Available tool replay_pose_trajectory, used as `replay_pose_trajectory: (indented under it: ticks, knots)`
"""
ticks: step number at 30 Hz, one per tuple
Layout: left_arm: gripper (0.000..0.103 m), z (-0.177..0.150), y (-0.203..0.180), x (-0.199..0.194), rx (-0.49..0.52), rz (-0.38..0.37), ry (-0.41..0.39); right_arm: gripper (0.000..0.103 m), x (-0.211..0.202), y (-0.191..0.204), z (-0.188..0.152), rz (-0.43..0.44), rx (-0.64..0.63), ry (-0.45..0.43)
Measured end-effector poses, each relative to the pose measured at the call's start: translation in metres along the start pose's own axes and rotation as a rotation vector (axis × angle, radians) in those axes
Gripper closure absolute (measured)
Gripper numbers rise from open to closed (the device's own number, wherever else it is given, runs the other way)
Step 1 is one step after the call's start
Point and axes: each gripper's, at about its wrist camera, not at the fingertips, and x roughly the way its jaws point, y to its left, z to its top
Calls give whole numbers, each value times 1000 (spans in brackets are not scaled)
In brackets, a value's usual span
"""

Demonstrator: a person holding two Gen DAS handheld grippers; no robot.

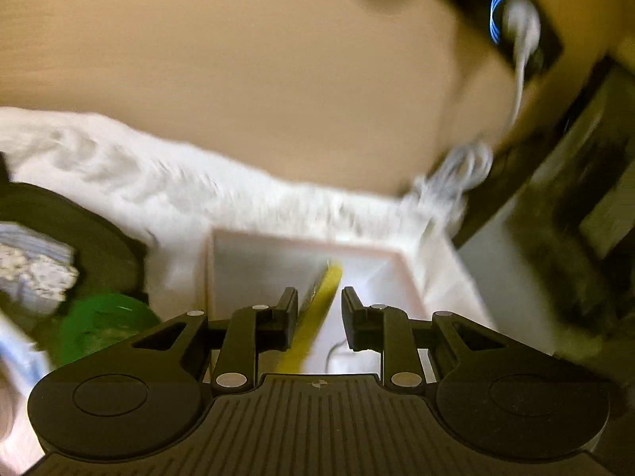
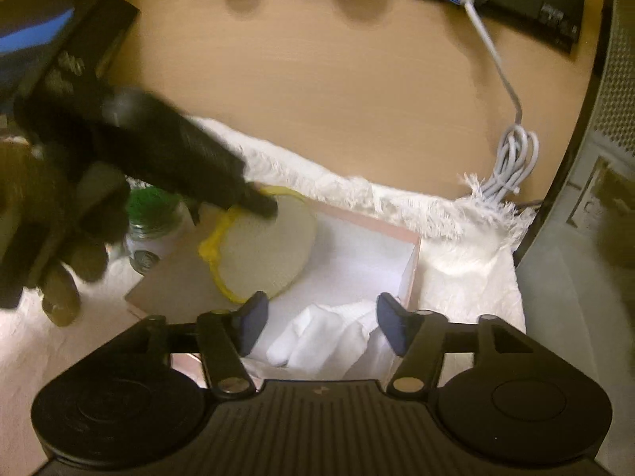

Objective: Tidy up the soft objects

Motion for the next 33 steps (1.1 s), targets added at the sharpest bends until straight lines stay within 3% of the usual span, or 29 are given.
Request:
replay_pose_trajectory:
  ticks: [4, 9, 18, 23, 28, 31, 33]
  knots:
    - [77, -4, 11, -42, -9, 2, -84, 29, -6, 16, 3, -20, 4, -22]
    - [77, -18, 40, -104, -40, 104, -179, 29, -8, 47, 24, 22, 0, -24]
    - [77, -48, 158, -217, -173, 390, -382, 29, 1, 144, 95, 218, -45, -38]
    - [77, -75, 222, -247, -280, 498, -391, 29, 33, 212, 144, 373, -20, 87]
    - [77, -103, 255, -258, -339, 487, -377, 29, 101, 286, 195, 436, 88, 254]
    - [77, -115, 257, -264, -336, 460, -381, 29, 145, 329, 204, 389, 100, 322]
    - [77, -122, 257, -265, -326, 441, -381, 29, 167, 356, 204, 330, 41, 324]
